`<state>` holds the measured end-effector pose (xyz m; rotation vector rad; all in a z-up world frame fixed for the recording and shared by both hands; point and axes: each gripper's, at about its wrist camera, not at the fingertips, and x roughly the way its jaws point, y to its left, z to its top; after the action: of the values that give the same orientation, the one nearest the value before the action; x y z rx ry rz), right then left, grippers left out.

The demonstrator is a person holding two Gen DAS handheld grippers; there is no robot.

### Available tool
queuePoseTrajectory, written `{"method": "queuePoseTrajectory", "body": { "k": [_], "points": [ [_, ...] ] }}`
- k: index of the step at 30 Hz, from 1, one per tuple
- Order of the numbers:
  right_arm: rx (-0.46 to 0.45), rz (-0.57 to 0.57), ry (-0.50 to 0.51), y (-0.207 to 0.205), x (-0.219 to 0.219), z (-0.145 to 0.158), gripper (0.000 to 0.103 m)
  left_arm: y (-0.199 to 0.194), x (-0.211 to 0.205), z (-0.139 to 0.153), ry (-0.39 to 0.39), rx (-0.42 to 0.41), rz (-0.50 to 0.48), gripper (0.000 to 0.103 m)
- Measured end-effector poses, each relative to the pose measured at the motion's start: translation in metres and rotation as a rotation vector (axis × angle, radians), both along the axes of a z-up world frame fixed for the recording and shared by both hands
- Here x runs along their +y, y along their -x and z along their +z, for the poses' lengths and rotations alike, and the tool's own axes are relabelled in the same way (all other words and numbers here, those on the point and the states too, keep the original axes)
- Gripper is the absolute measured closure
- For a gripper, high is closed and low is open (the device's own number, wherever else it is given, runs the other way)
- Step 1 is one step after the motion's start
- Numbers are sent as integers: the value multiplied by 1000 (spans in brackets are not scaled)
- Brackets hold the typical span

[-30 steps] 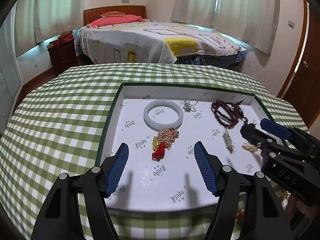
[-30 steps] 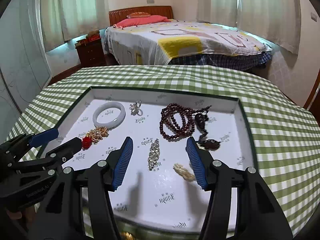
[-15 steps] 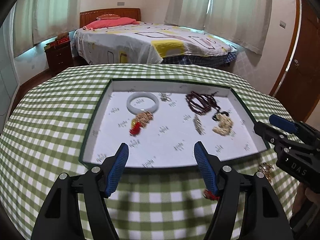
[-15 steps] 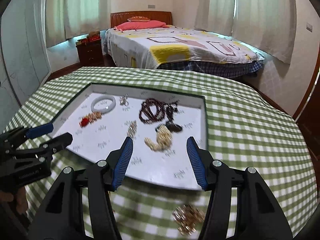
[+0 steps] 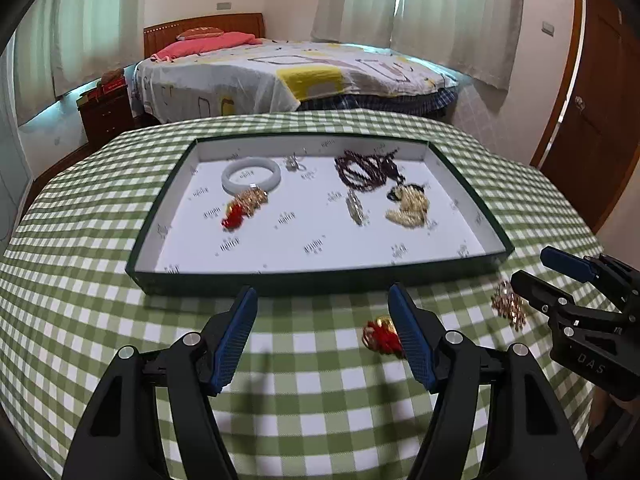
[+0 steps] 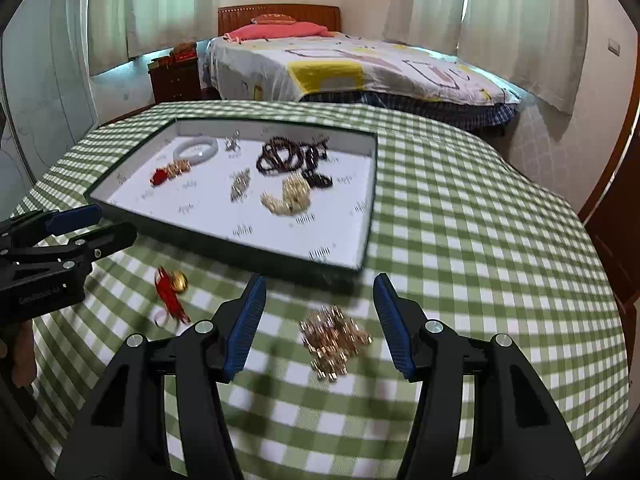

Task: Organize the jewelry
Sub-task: 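Withdraw both tools from the tray toward the remaining jewelry on the table, then grasp the second red tassel with the left tool while the right tool grasps the gold pearl brooch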

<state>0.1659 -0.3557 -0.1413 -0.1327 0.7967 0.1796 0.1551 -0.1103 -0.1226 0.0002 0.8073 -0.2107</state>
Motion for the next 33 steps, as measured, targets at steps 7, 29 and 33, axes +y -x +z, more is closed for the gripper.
{"method": "queuePoseTrajectory", "body": {
  "k": [7,29,33],
  "points": [
    [36,-21,-34,-2,-9,-18,48,6,-8,-10,-27,27,-12,37],
    [68,-22,-25,-10,-10,-39,56,3,-17,-24,-39,66,-34,37],
    [65,-16,-23,-8,-10,-39,56,3,-20,-26,-40,70,-39,37]
  ]
}}
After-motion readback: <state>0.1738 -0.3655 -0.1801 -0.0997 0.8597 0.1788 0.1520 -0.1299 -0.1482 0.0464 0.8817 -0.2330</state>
